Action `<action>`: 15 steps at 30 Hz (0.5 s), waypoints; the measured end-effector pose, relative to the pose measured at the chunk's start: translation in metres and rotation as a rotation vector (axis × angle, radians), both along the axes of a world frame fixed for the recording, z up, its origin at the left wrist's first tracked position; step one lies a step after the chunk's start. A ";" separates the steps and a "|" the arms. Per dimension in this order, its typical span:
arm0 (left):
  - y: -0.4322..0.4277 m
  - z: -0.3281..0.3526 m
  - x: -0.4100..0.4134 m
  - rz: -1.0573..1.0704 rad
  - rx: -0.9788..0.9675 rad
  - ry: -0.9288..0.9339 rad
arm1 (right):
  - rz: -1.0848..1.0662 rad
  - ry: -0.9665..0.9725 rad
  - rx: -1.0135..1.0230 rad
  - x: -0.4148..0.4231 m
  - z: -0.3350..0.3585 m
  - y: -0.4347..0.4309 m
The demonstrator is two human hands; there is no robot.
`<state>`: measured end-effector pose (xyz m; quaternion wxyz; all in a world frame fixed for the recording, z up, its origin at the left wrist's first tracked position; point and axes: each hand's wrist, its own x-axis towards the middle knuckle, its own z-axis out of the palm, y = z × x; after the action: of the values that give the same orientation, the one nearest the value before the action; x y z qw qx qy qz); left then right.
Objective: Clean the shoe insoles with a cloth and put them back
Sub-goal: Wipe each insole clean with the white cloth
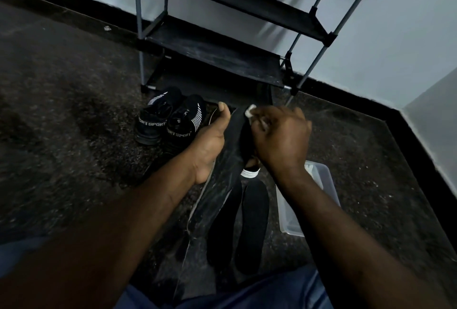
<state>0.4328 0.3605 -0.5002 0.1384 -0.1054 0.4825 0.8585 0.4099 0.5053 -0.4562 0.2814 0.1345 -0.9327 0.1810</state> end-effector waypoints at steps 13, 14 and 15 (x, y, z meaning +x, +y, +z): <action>-0.012 0.001 -0.007 0.064 0.008 -0.038 | 0.135 -0.003 0.130 0.019 -0.019 0.000; -0.008 -0.001 -0.007 0.071 0.002 -0.044 | 0.078 0.006 0.118 0.014 -0.015 0.003; -0.004 0.000 -0.005 0.066 -0.005 -0.039 | 0.028 -0.004 0.080 0.008 -0.011 0.006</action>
<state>0.4275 0.3564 -0.5005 0.1192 -0.1384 0.4779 0.8592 0.4182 0.5110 -0.4671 0.2713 0.1584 -0.9378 0.1479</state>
